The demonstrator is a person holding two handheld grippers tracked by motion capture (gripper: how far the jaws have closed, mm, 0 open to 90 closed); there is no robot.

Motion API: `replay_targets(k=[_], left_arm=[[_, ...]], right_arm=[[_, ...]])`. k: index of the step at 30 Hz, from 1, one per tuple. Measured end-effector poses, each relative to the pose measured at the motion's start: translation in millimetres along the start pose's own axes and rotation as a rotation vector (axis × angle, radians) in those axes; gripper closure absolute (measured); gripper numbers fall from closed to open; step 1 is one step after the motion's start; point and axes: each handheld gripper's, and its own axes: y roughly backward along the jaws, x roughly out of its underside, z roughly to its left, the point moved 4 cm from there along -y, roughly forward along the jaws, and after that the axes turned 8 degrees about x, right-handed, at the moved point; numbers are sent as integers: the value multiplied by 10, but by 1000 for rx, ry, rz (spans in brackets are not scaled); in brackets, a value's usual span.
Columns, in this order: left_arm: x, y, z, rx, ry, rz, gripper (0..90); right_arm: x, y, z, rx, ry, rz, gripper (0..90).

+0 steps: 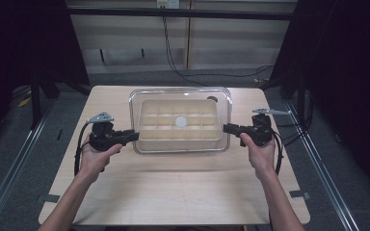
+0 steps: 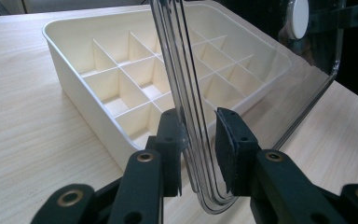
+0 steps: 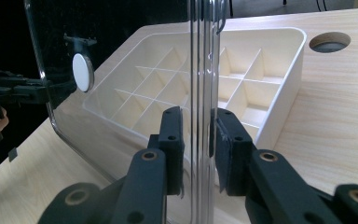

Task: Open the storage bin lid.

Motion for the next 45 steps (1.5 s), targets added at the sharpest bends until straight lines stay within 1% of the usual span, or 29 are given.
replay_targets(k=[4, 8, 9, 11, 12, 14, 16, 19, 20, 22, 25, 27, 29, 31, 33, 36, 45], left_arm=[[15, 31, -10, -5, -7, 9, 718], [22, 39, -30, -3, -1, 8, 718], [20, 43, -36, -7, 2, 3, 718], [26, 56, -55, -3, 3, 1, 717], [31, 60, -69, -3, 1, -4, 717], [43, 70, -89, 3, -9, 2, 717], [51, 73, -107, 1, -8, 1, 717], [74, 74, -126, 9, -5, 5, 718], [84, 79, -127, 8, -8, 14, 718], [102, 80, -136, 14, -7, 13, 719], [110, 76, -129, 6, -11, 25, 719], [100, 85, -129, 2, -4, 16, 718], [98, 108, -134, 7, -6, 18, 720], [107, 132, -143, 11, -11, 30, 722], [120, 151, -151, 5, -19, 30, 724], [145, 176, -171, 7, -11, 20, 726], [254, 196, -220, 19, -9, 40, 726]], right_arm=[[7, 8, 22, -6, 0, 1, 744], [27, 17, 29, -11, -3, 1, 744], [34, 20, 26, -13, -9, 3, 745], [44, 29, 26, -21, -20, 3, 747], [49, 36, 27, -24, -19, 4, 747], [59, 52, 32, -24, -21, 4, 746], [71, 64, 30, -21, -16, 5, 747], [88, 88, 41, -22, -17, 3, 747], [95, 96, 46, -21, -16, 6, 746], [108, 109, 55, -22, -12, 7, 746], [129, 123, 70, -20, -8, 13, 748], [137, 124, 84, -19, -3, 14, 749], [142, 130, 95, -23, -2, 17, 750], [160, 133, 100, -27, -1, 23, 750], [187, 135, 112, -35, -3, 28, 751], [227, 138, 131, -37, 3, 31, 751], [313, 203, 192, -29, 10, 44, 751]])
